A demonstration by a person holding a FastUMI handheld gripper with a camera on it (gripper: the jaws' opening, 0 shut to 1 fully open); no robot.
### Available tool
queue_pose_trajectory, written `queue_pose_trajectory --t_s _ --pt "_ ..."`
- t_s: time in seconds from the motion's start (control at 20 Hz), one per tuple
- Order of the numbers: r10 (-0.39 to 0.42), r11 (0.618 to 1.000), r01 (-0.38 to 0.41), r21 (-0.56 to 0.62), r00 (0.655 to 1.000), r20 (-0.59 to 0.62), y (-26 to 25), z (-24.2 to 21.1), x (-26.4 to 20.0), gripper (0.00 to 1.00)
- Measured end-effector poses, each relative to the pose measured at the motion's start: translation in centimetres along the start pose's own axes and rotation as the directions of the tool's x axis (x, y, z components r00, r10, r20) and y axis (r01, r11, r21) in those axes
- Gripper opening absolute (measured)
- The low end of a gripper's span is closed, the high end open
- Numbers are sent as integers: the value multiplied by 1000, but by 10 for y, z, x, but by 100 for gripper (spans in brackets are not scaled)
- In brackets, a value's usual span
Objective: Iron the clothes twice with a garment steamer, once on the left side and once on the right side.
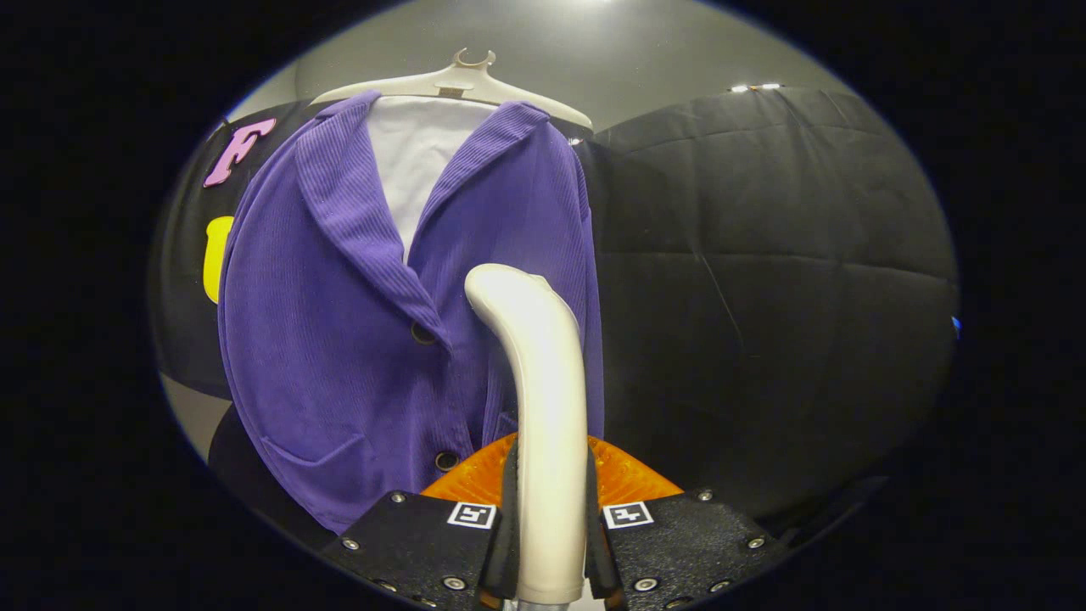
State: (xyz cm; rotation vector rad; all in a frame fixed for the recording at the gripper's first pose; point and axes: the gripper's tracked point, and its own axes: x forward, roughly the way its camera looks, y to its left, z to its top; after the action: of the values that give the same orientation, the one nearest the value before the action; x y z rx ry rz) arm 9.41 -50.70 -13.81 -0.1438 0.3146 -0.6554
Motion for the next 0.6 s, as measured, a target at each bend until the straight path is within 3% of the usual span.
queue_pose_trajectory --t_s 0.6 --pt "-27 1000 25 -17 986 -167 -6 -99 0 32"
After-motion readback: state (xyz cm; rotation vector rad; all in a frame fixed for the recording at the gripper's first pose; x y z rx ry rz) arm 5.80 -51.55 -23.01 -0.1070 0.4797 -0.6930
